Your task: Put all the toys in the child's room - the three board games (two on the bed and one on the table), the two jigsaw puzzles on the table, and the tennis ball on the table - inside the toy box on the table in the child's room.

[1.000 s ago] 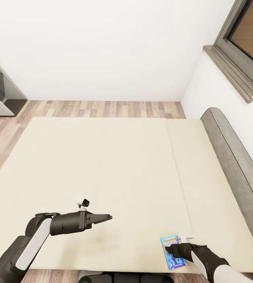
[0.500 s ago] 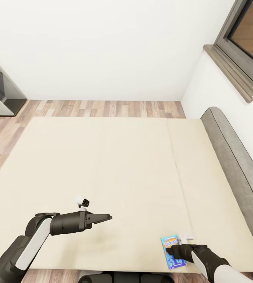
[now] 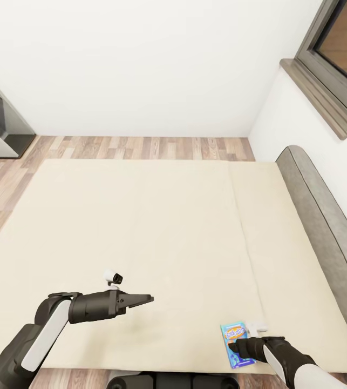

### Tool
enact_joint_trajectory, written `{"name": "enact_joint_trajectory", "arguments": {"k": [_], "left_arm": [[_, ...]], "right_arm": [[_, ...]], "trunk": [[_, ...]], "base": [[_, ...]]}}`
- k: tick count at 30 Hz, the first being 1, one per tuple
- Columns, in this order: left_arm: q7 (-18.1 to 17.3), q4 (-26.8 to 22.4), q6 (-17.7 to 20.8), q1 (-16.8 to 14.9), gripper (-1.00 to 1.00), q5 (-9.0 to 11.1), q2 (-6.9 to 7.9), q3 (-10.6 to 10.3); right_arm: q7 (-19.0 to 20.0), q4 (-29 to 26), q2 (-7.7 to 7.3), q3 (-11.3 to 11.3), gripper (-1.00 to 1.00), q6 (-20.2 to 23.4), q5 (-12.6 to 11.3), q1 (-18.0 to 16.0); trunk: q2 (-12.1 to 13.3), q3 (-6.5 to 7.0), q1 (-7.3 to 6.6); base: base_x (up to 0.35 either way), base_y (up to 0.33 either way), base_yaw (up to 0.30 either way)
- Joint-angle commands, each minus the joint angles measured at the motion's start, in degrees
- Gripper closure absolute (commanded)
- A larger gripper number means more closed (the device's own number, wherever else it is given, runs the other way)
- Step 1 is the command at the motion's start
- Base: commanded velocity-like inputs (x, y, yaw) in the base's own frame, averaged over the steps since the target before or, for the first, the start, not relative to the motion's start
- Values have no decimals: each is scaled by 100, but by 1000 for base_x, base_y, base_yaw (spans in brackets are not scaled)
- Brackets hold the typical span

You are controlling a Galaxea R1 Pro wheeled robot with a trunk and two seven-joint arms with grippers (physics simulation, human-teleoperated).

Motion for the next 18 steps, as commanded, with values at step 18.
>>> {"name": "enact_joint_trajectory", "arguments": {"k": [18], "left_arm": [[-10,0,22,0,-100,13,7,-13]], "right_arm": [[9,-12,2,-5,-100,25,3,0]], "trunk": [[-9,-66,3]], "base": [[0,0,0]]}}
